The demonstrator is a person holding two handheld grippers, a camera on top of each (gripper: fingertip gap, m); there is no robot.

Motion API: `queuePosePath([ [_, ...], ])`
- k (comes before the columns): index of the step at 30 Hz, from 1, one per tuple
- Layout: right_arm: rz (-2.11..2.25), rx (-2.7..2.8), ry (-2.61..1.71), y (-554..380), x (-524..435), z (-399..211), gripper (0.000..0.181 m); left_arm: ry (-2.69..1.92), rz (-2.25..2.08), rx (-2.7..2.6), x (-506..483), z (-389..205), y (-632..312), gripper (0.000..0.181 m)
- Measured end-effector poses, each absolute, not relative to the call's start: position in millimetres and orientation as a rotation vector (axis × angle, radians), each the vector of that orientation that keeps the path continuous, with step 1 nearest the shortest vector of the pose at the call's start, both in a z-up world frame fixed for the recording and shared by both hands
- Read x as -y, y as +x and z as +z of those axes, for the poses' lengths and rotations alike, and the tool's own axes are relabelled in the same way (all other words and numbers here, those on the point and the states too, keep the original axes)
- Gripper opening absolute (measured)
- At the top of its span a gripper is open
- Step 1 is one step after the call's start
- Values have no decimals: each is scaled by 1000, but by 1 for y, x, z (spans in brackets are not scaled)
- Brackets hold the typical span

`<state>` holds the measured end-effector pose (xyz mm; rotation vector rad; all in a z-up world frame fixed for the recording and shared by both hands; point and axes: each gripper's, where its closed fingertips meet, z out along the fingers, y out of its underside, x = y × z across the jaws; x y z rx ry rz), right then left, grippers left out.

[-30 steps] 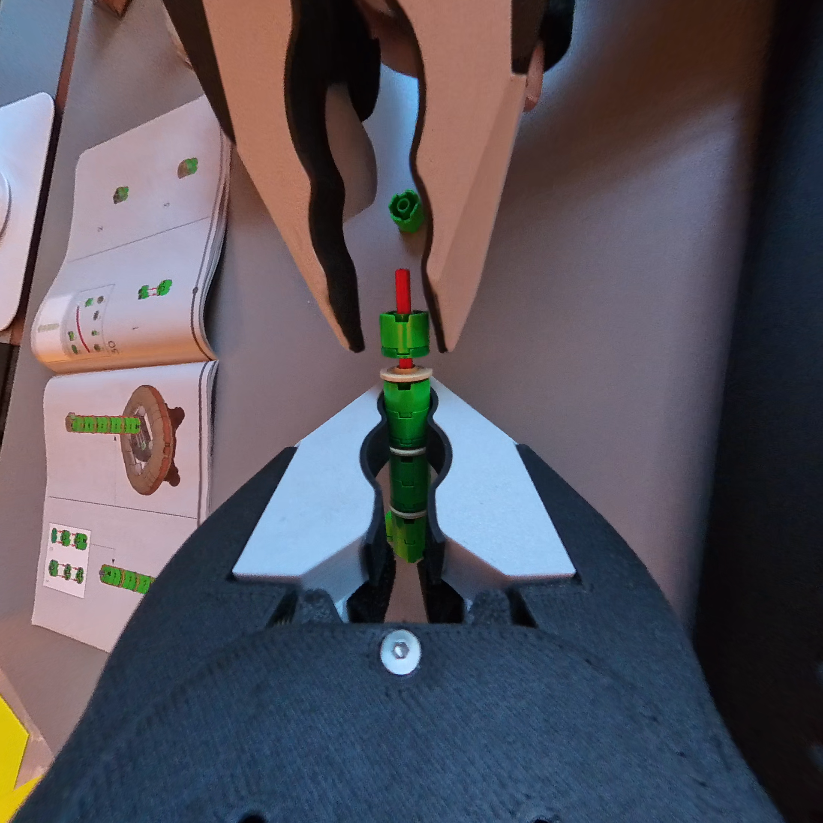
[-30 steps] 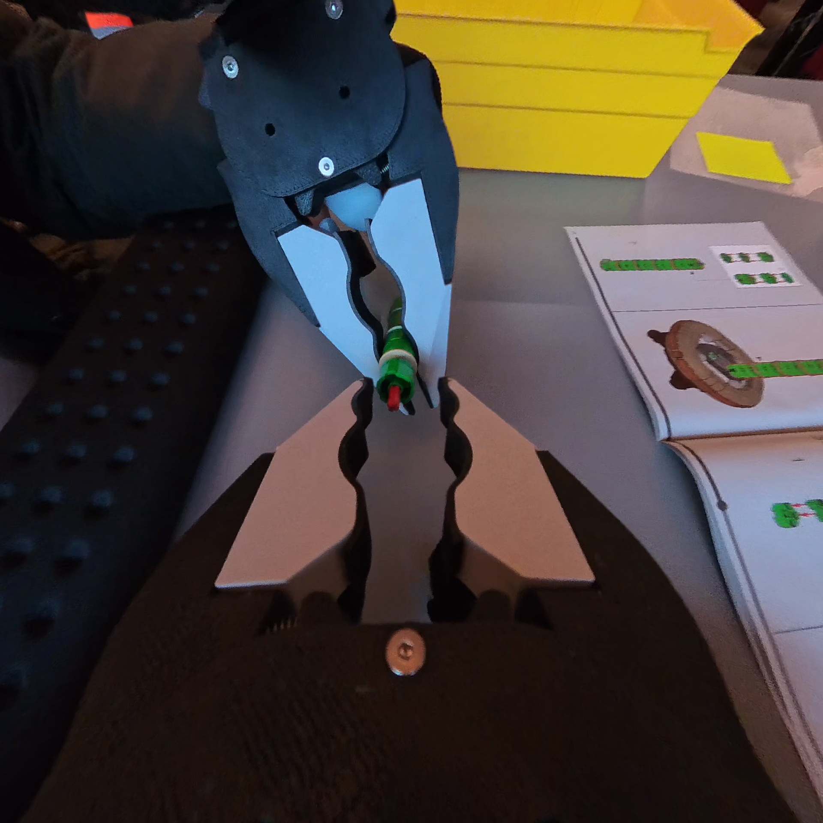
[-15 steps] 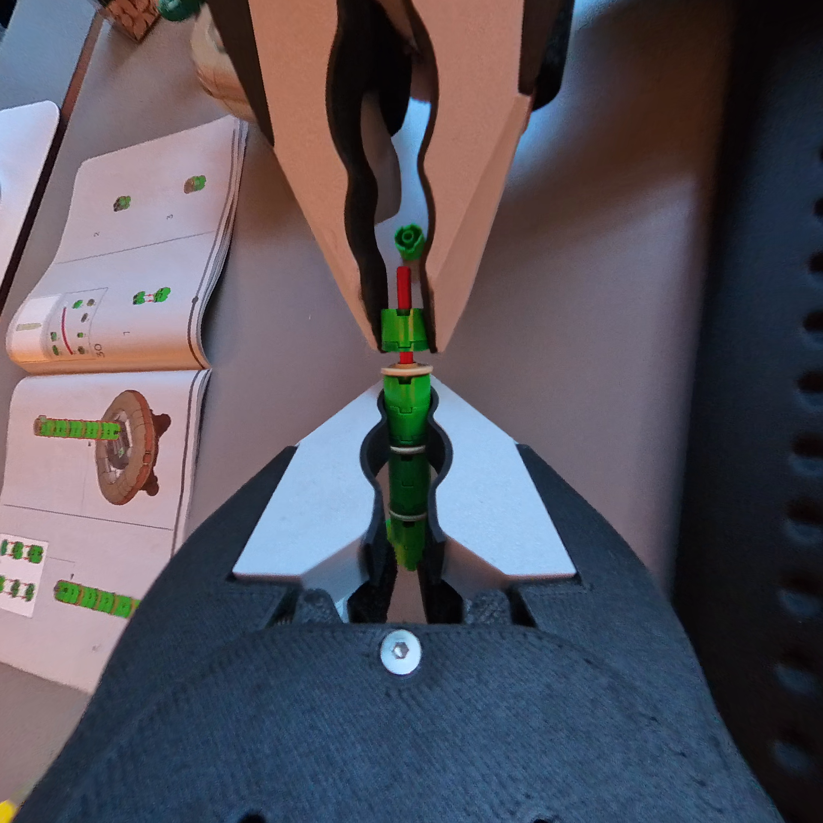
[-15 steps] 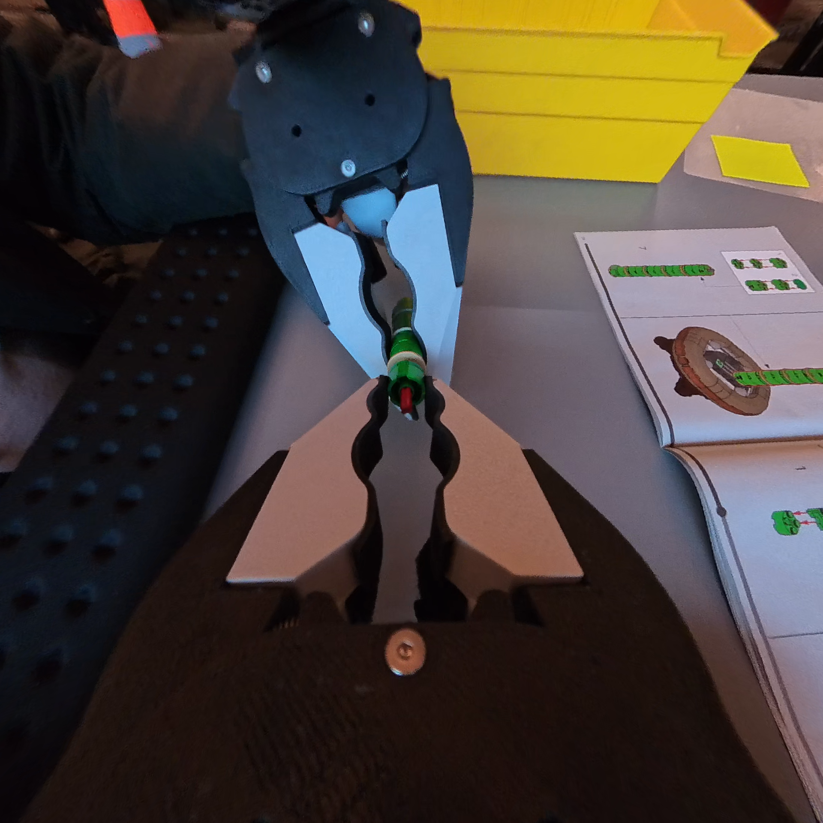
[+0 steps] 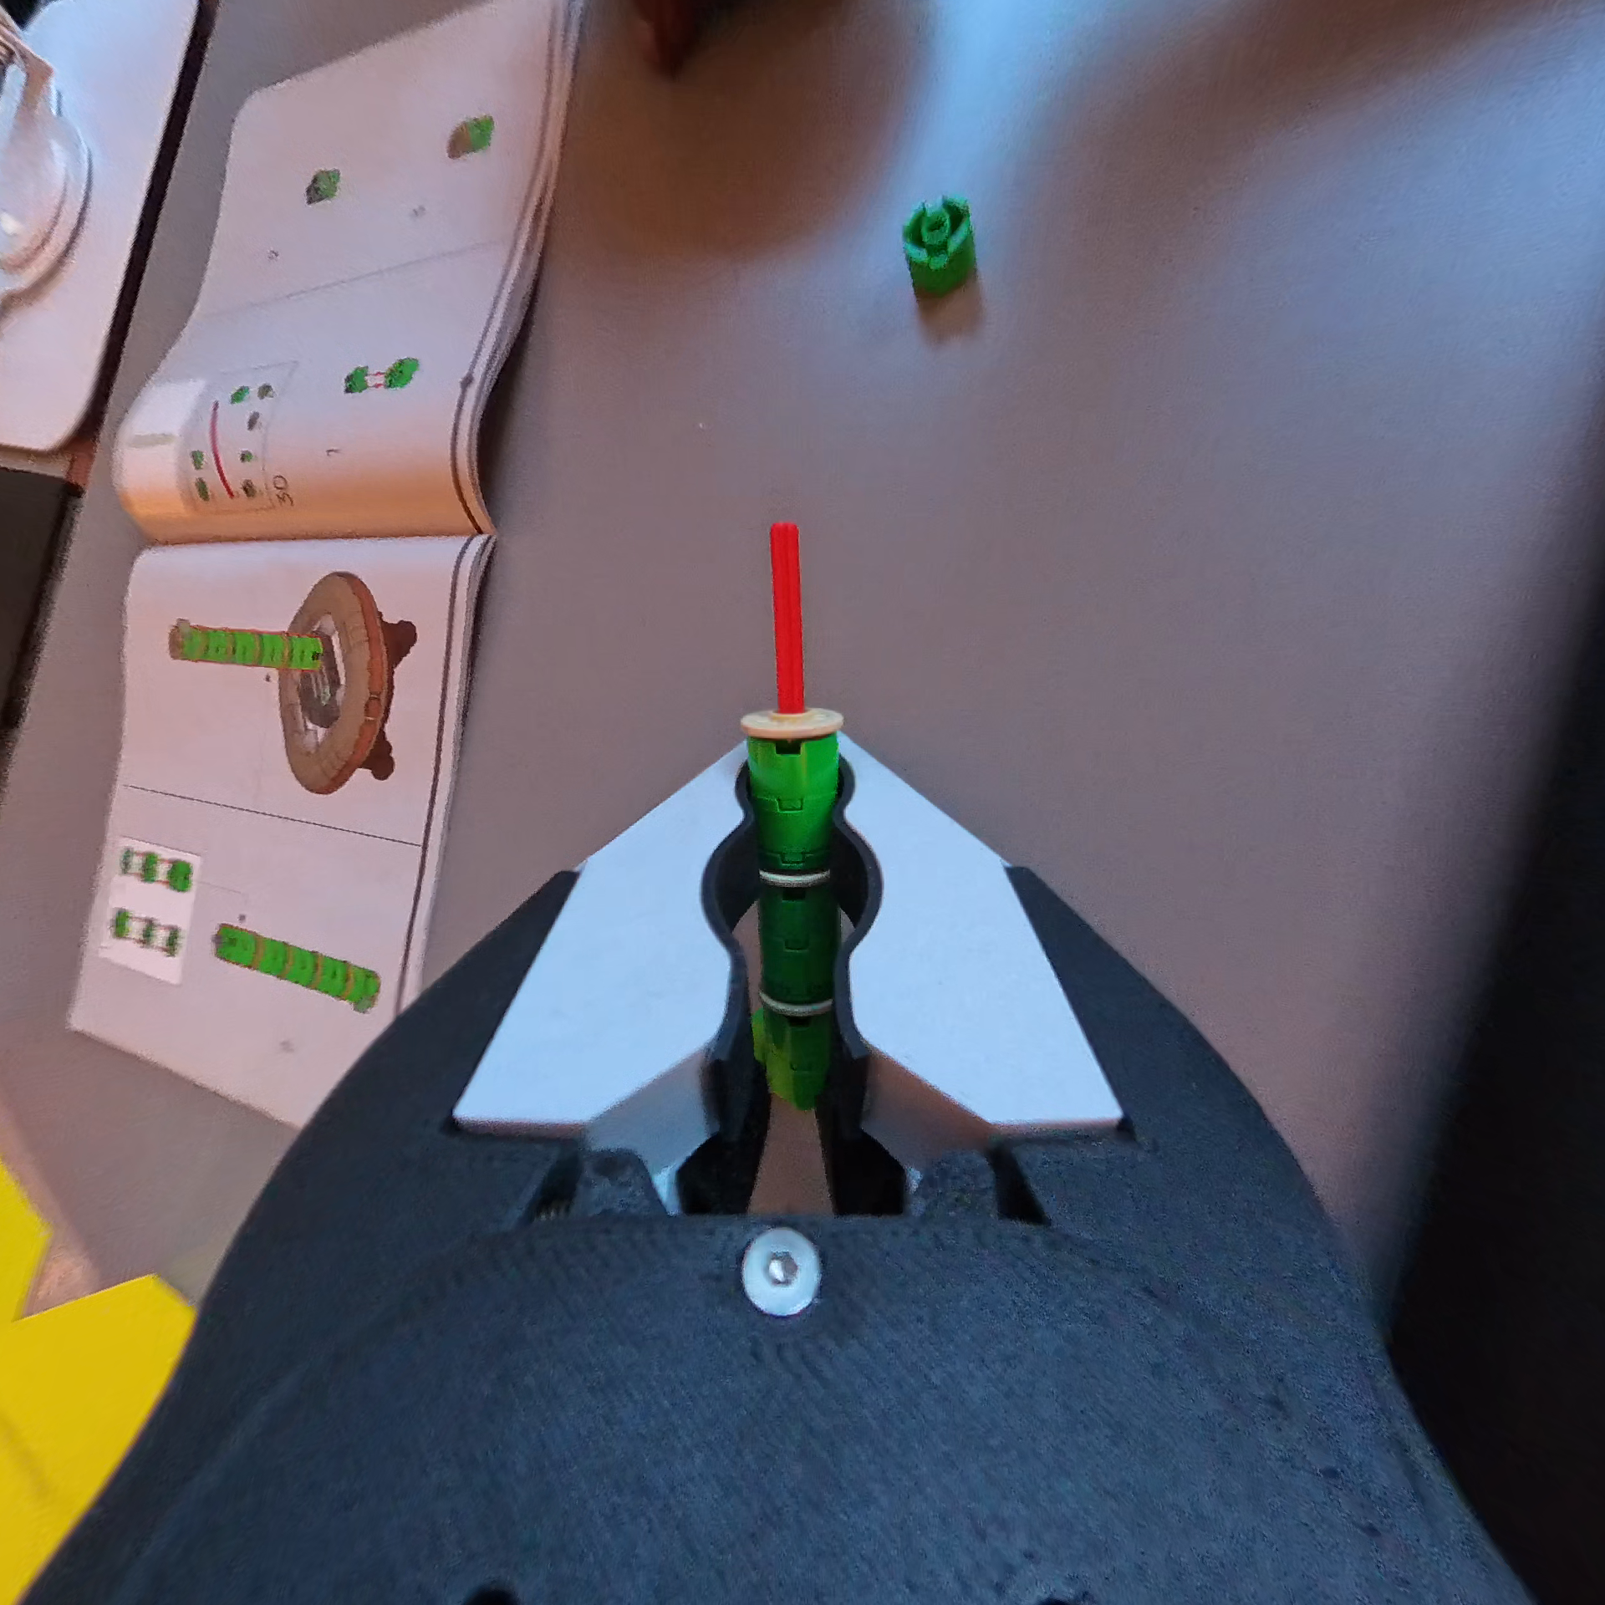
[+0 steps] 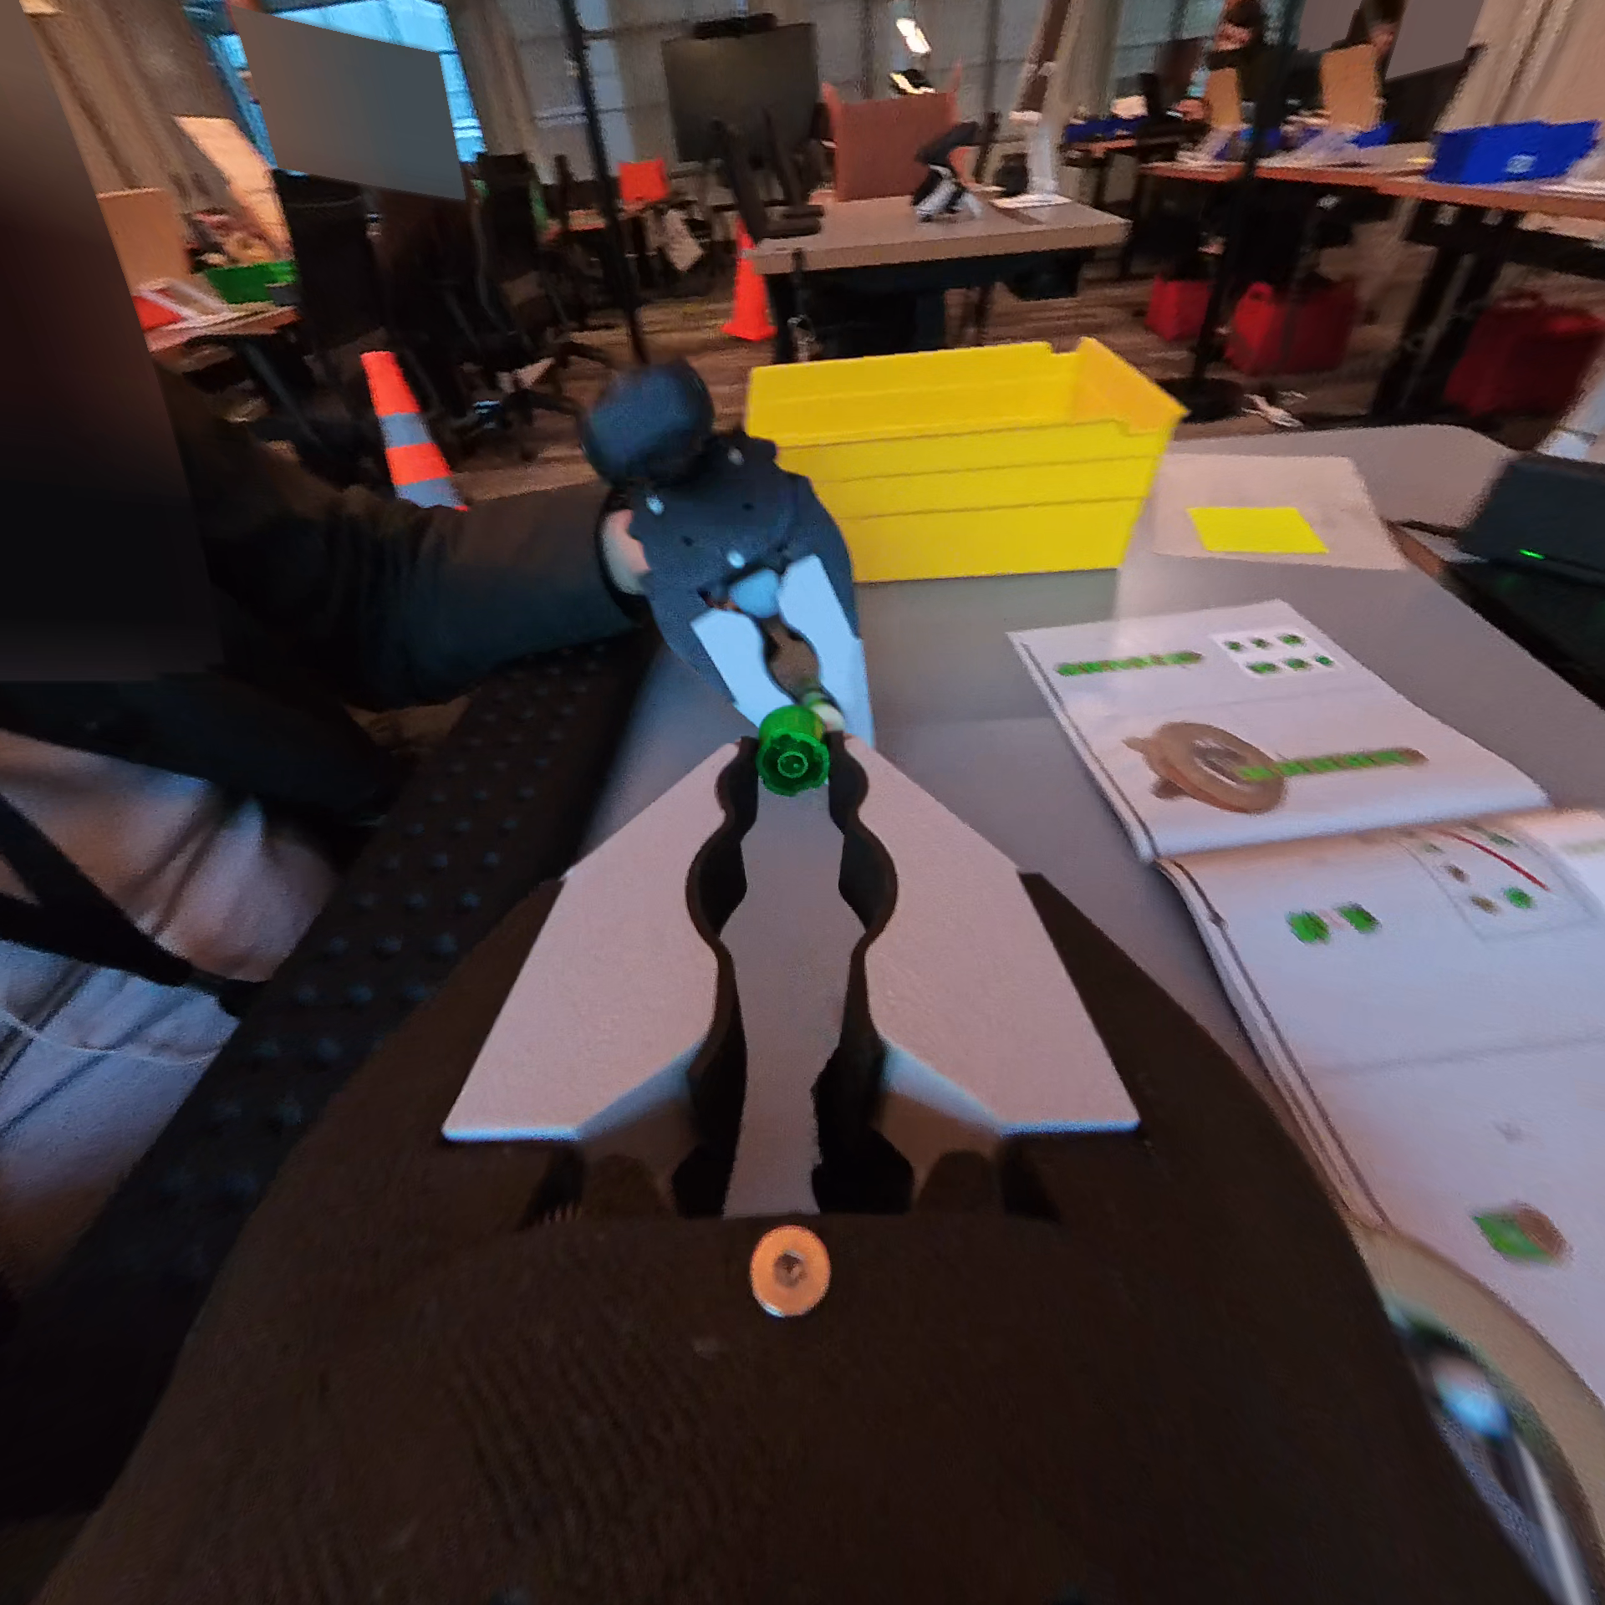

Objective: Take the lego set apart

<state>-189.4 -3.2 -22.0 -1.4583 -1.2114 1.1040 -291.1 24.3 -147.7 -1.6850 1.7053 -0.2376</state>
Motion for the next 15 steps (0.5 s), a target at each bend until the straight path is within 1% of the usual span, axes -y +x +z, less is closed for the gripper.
queuePosePath([
  [2, 1145, 1248, -1449, -199, 9, -24, 15, -1635, -120, -1748, -25, -154, -292, 7],
  [4, 1132, 1282, -1510, -203, 9, -39, 15, -1600, -65, -1764, -26, -156, -292, 7],
  [6, 1067, 1341, -1583, -206, 8, -60, 15, -1599, -59, -1767, -26, -156, -291, 7],
  [9, 1047, 1383, -1628, -212, 9, -75, 15, -1612, -62, -1737, -29, -155, -292, 8],
  [10, 1048, 1387, -1631, -214, 8, -76, 15, -1609, -66, -1711, -30, -153, -290, 14],
  [11, 1050, 1386, -1636, -215, 8, -77, 15, -1611, -90, -1693, -29, -152, -288, 25],
  [15, 1075, 1361, -1653, -217, 5, -79, 15, -1674, -344, -1611, -17, -139, -275, 48],
])
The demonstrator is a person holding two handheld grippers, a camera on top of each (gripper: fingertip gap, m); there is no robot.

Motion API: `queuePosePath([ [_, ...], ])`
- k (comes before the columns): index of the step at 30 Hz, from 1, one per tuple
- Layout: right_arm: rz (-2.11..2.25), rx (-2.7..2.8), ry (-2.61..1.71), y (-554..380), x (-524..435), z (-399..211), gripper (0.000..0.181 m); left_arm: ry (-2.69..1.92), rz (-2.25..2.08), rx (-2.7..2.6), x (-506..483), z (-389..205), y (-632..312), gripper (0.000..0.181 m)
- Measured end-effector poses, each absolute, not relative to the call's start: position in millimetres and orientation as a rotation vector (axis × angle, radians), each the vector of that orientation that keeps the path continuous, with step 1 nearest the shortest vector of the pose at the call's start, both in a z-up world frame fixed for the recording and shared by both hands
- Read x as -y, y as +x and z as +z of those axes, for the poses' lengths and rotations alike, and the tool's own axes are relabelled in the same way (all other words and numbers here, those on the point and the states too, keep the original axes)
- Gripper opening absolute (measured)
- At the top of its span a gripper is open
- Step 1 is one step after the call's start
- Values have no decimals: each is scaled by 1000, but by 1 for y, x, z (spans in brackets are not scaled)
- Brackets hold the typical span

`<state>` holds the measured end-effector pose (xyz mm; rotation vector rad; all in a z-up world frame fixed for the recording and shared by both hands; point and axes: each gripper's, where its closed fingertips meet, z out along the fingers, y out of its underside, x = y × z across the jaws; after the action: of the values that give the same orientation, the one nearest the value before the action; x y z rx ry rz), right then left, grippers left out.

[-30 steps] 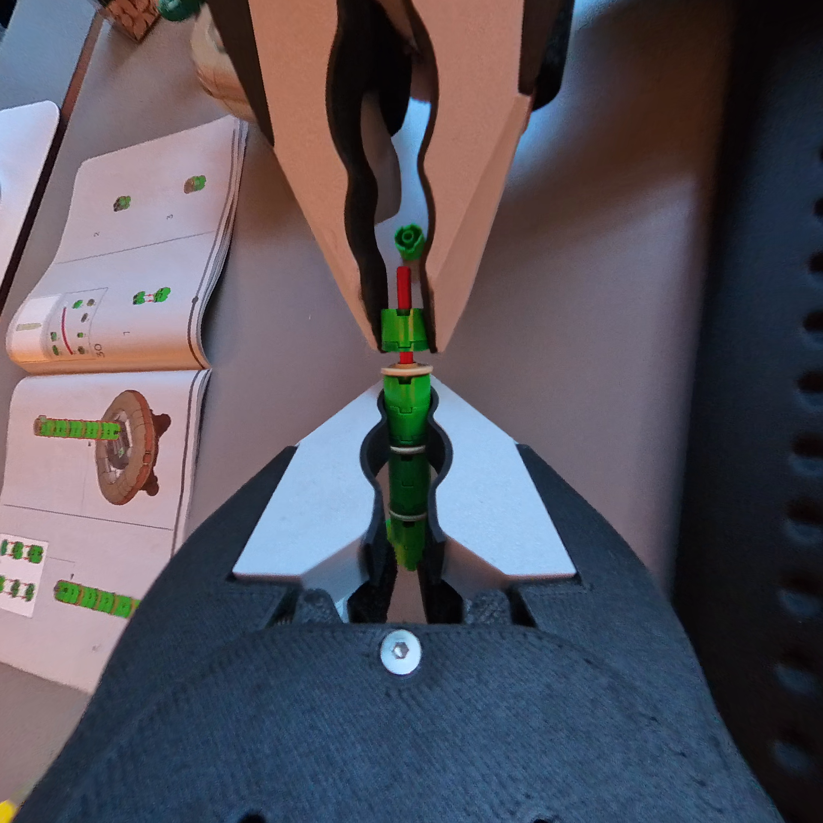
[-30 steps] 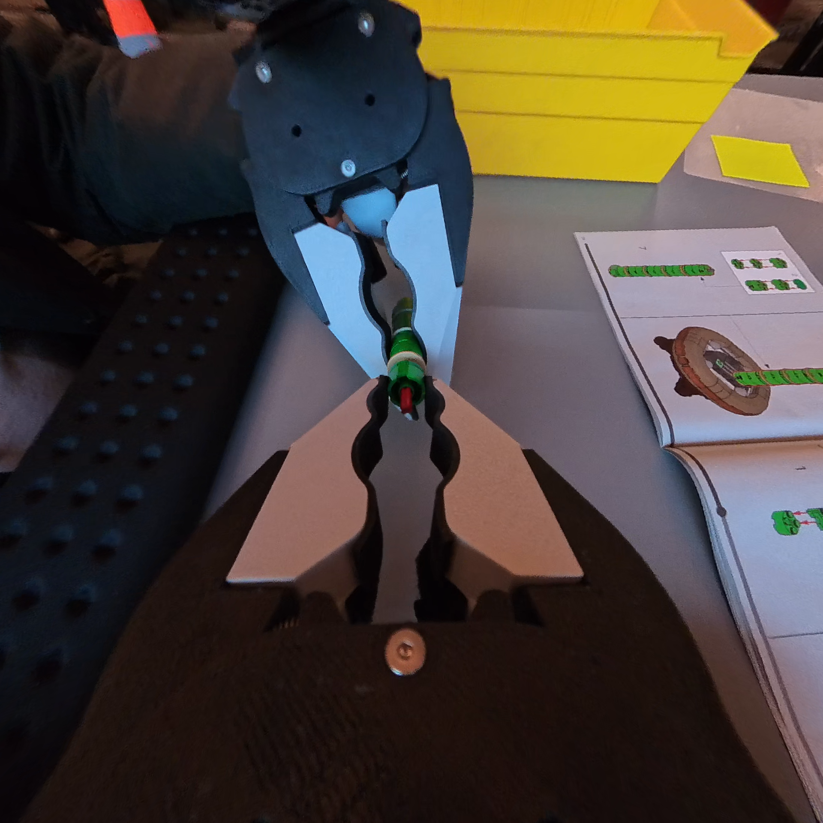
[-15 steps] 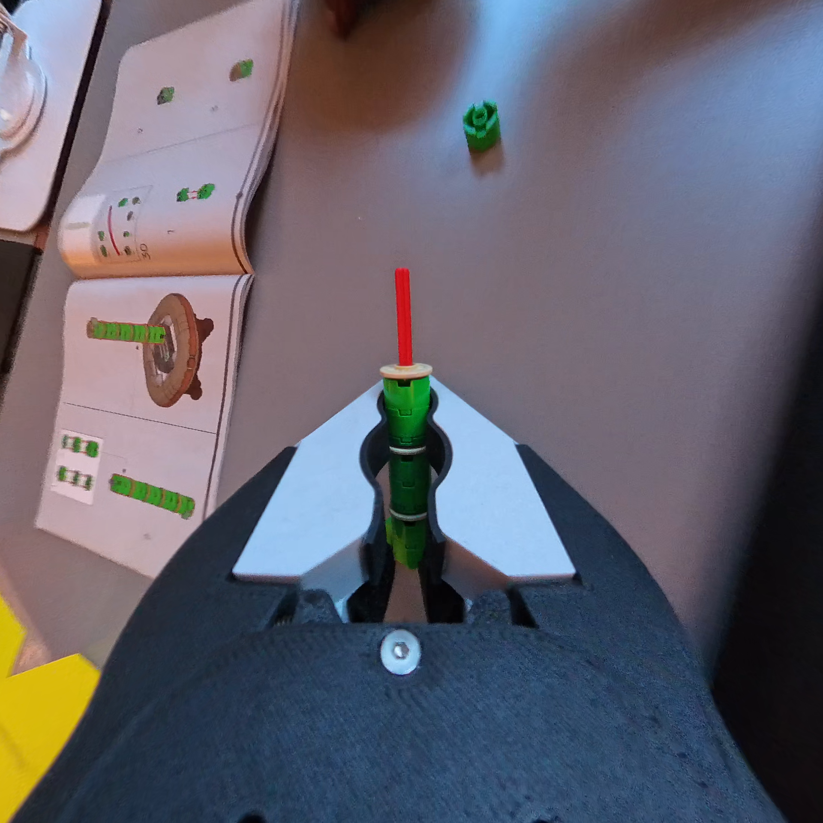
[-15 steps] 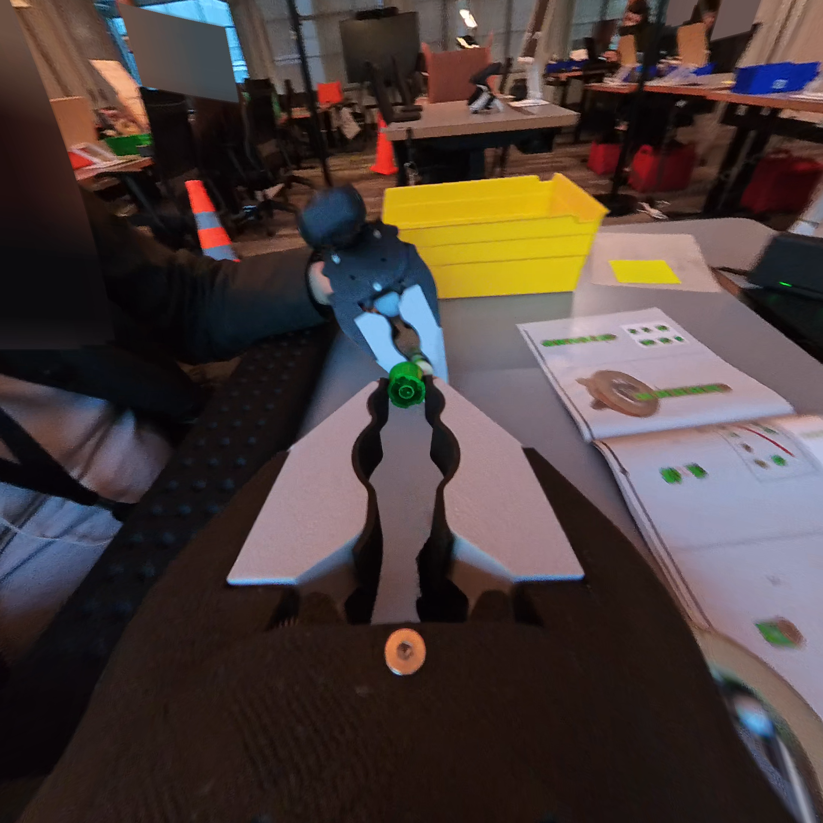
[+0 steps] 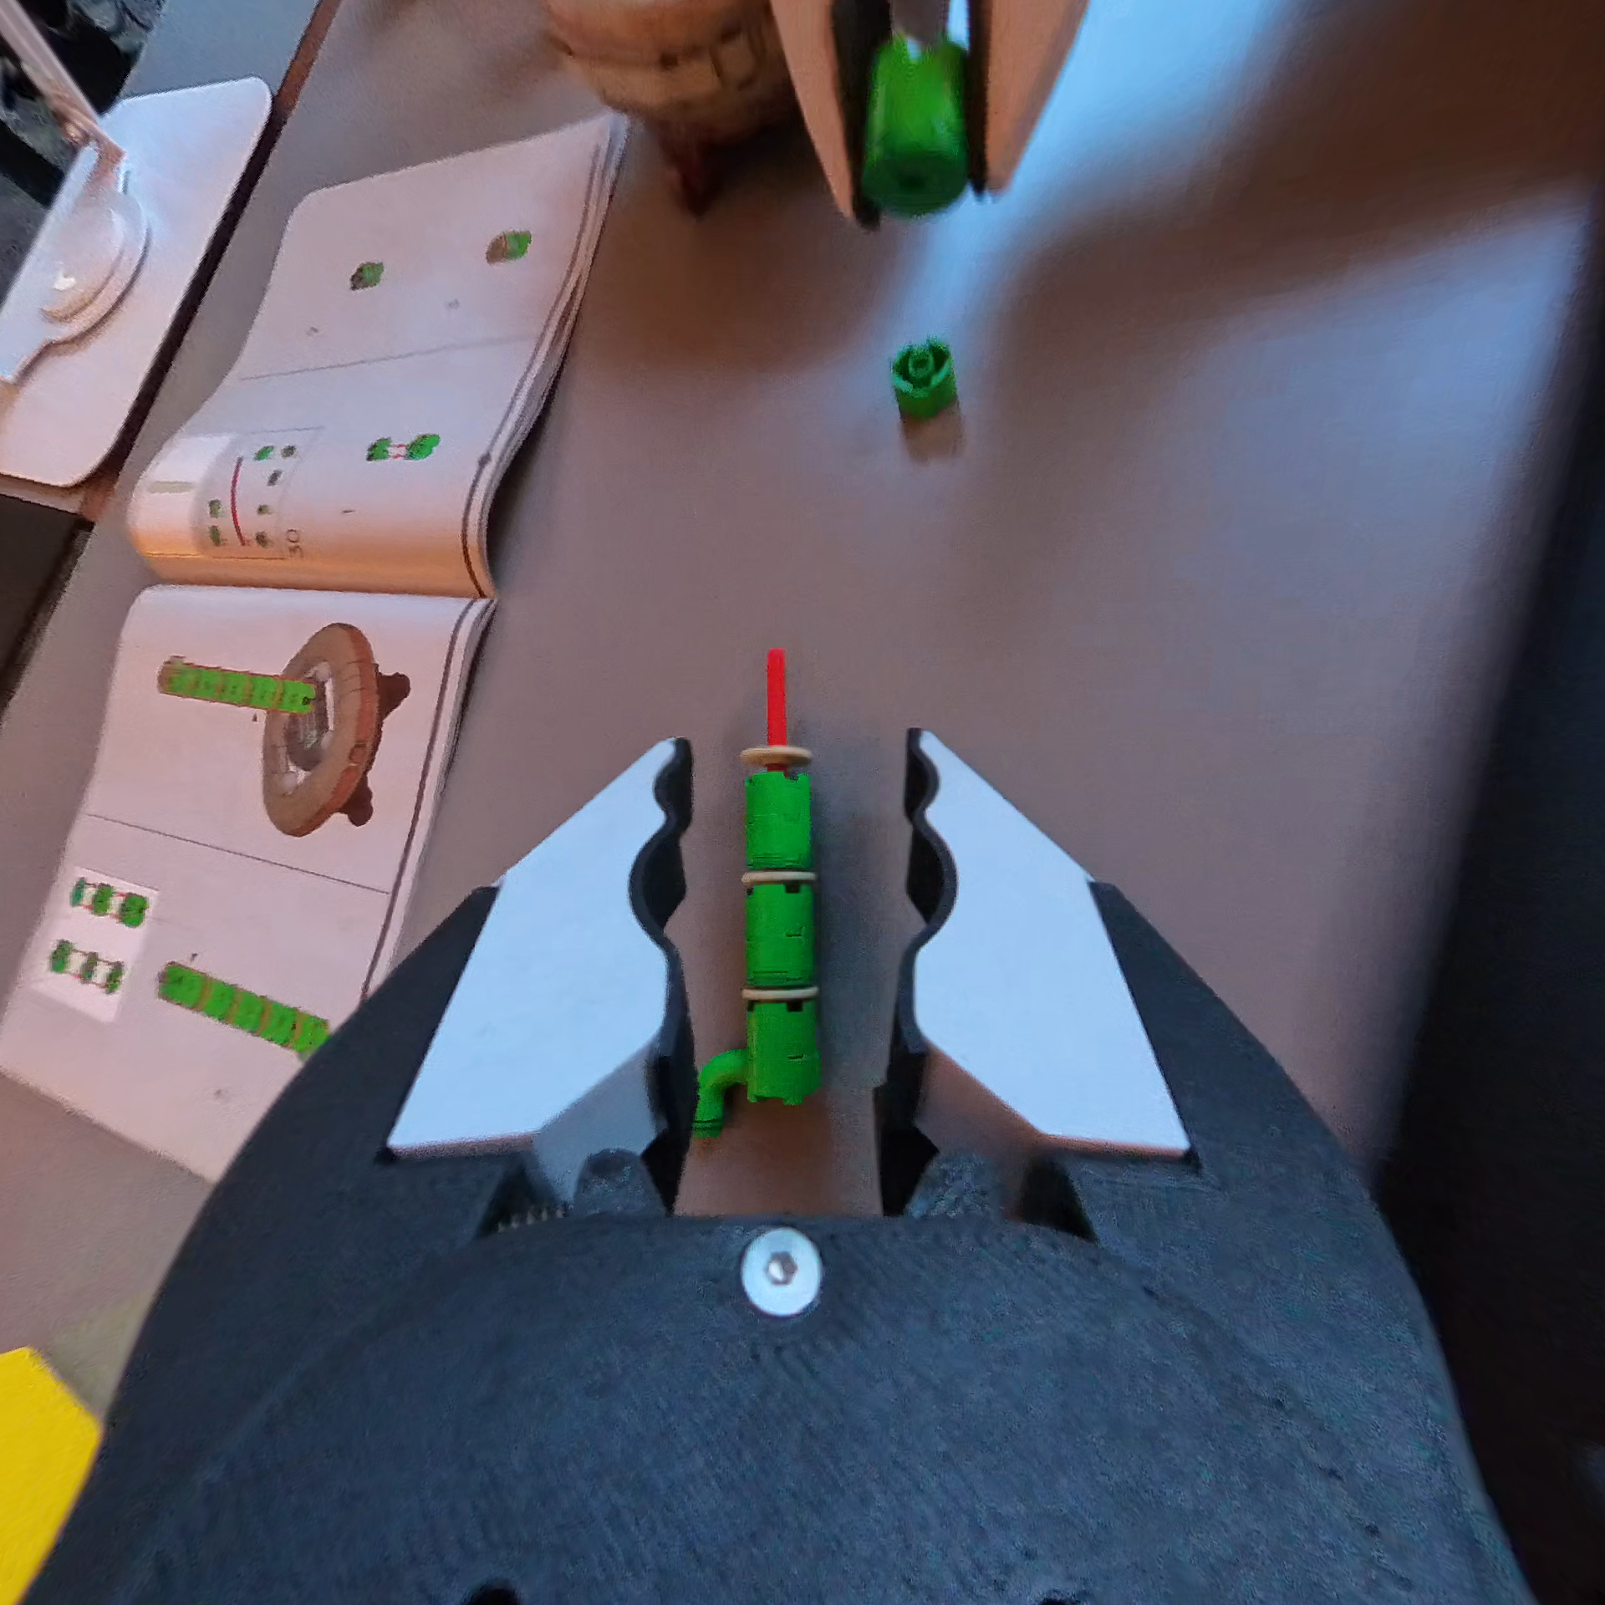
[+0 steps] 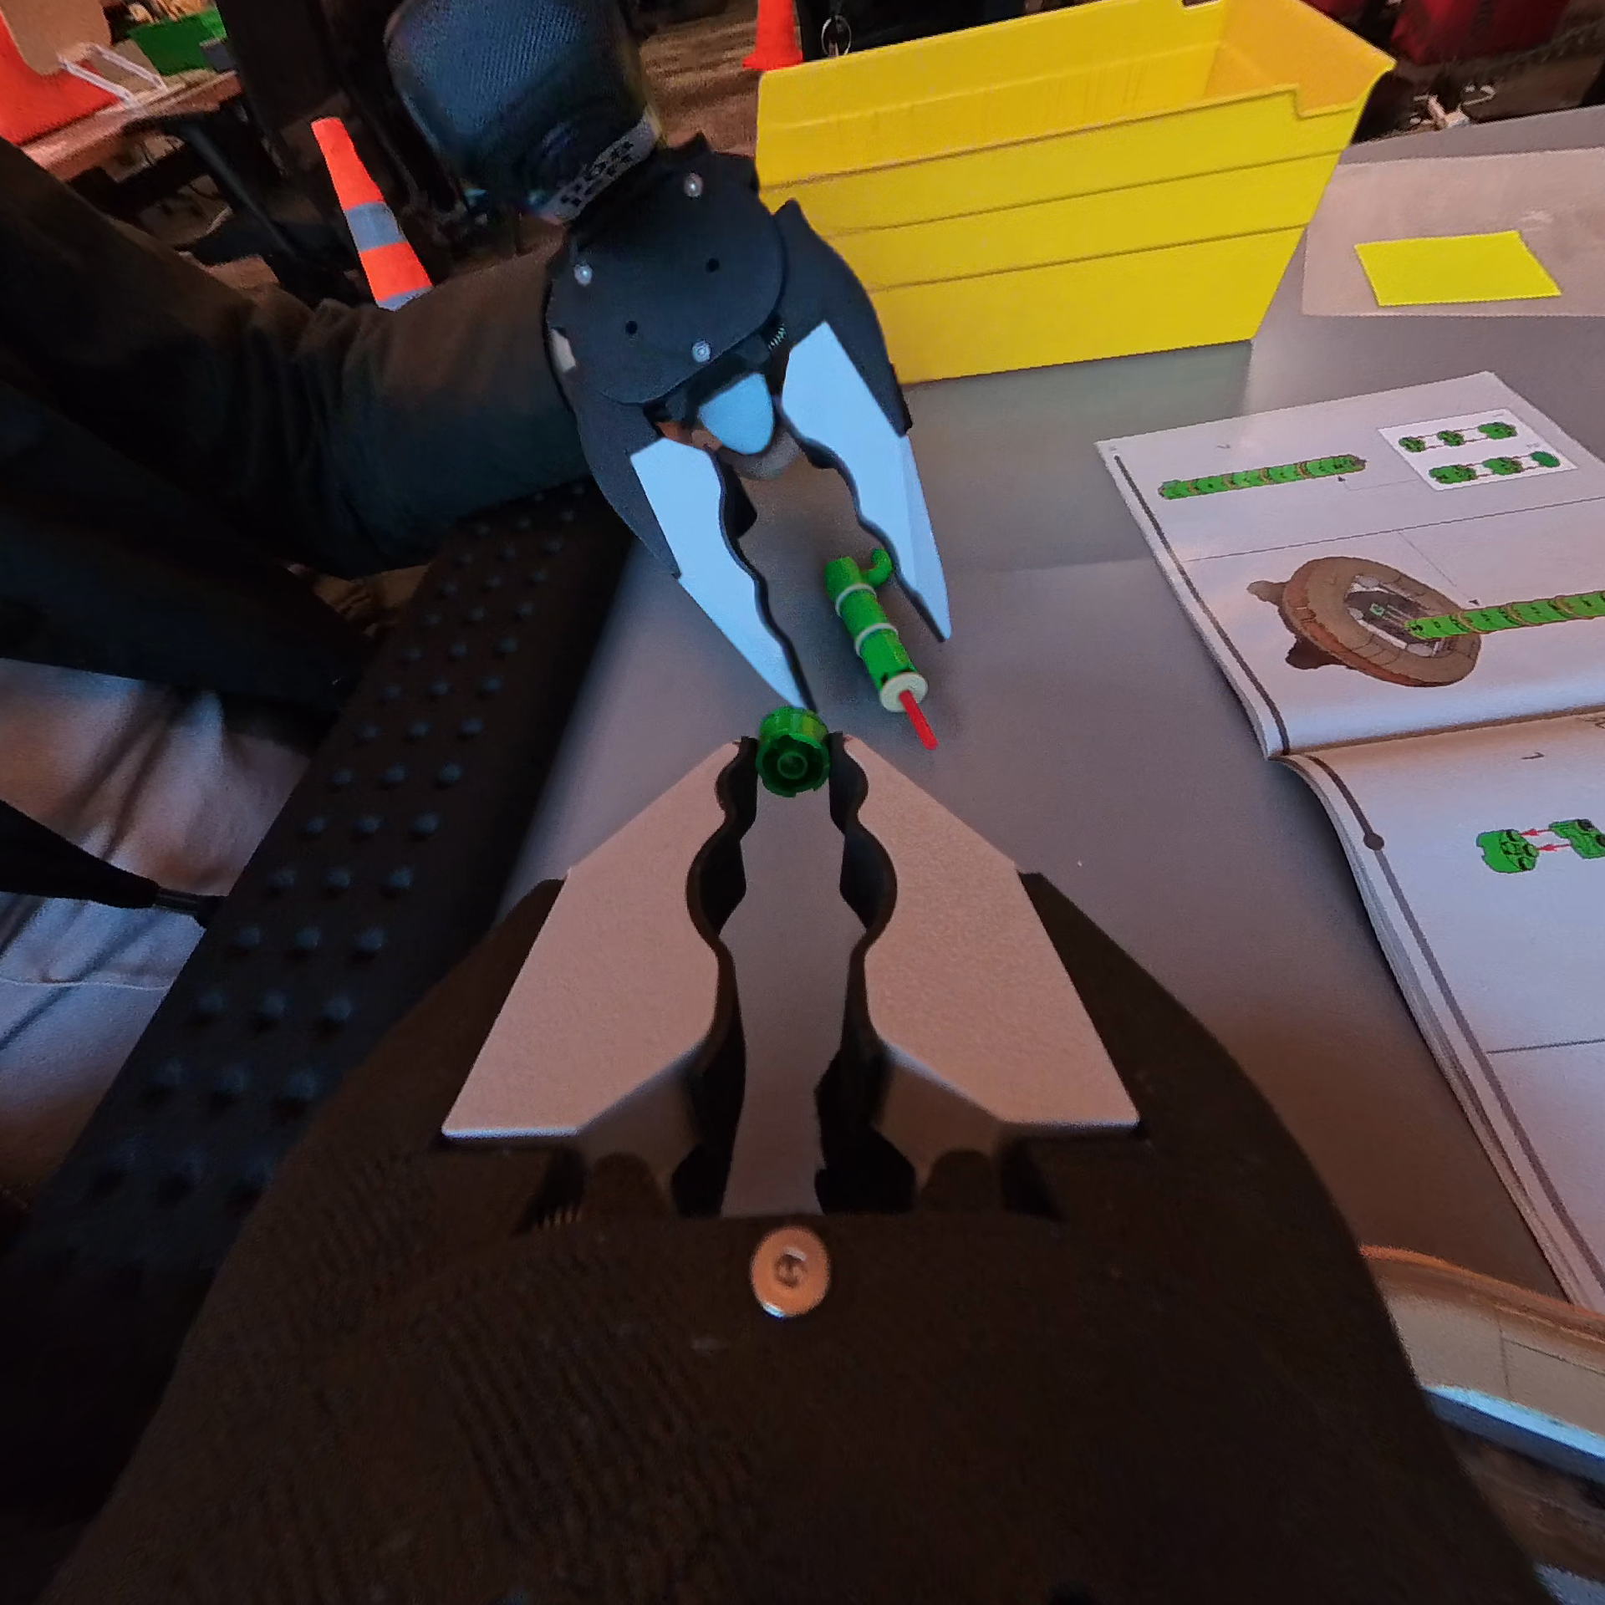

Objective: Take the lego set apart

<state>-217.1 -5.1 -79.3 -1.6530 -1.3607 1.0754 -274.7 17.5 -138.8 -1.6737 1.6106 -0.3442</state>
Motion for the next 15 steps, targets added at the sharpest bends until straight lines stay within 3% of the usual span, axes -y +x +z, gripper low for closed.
queuePosePath([
  [9, 1678, 960, -1597, -229, 6, -24, 14, -1366, -470, -1381, -3, -61, -231, 53],
  [15, 1844, 928, -1637, -234, 16, -21, 14, -1184, -525, -1327, 17, -24, -215, 24],
])
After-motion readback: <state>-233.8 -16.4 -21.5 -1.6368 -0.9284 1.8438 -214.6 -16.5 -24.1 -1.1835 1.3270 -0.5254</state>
